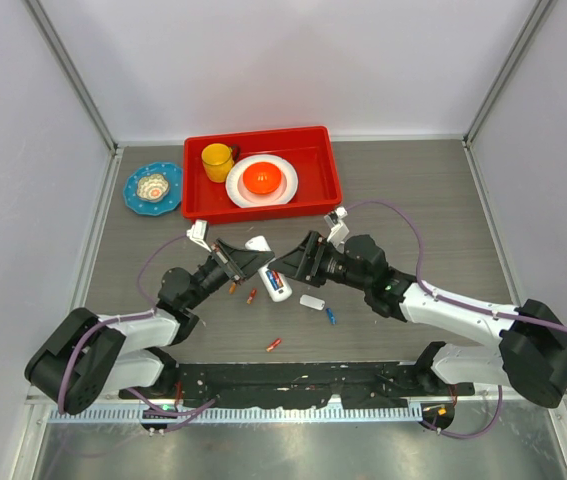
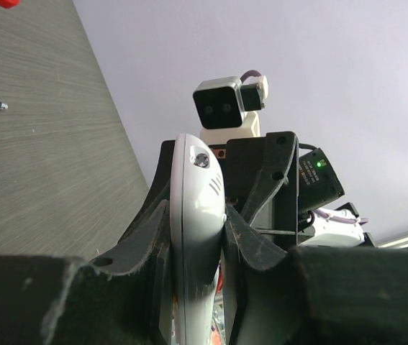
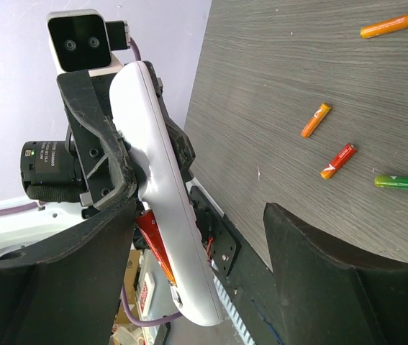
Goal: Load the batteries into the remote control
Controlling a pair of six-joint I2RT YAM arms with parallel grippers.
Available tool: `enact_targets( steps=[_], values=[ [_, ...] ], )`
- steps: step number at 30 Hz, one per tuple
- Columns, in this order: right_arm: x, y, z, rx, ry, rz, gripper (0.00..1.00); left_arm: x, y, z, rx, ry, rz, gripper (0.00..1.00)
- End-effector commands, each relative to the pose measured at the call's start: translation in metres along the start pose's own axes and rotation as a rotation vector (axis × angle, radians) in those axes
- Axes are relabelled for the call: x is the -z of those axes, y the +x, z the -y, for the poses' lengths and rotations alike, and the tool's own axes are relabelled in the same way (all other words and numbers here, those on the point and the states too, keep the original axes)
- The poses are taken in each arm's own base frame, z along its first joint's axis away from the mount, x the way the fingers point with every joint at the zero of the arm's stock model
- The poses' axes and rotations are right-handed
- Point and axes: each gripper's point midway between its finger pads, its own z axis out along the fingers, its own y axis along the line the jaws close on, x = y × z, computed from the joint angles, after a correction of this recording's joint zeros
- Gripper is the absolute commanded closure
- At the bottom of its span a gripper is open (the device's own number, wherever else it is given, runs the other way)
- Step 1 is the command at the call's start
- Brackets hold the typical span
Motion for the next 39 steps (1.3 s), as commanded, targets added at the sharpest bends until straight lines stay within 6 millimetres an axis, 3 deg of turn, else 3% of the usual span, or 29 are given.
enact_targets(
  steps=[1, 39],
  values=[
    [0.0, 0.004, 0.005, 0.0, -0.003, -0.008, 0.24, 0.003, -0.021, 0.078, -0.106, 0.297, 0.093, 1.0],
    [0.003, 0.029, 0.029, -0.034, 0.016, -0.062, 0.35, -0.004, -0.036, 0.103, -0.129, 0.358, 0.147, 1.0]
  ],
)
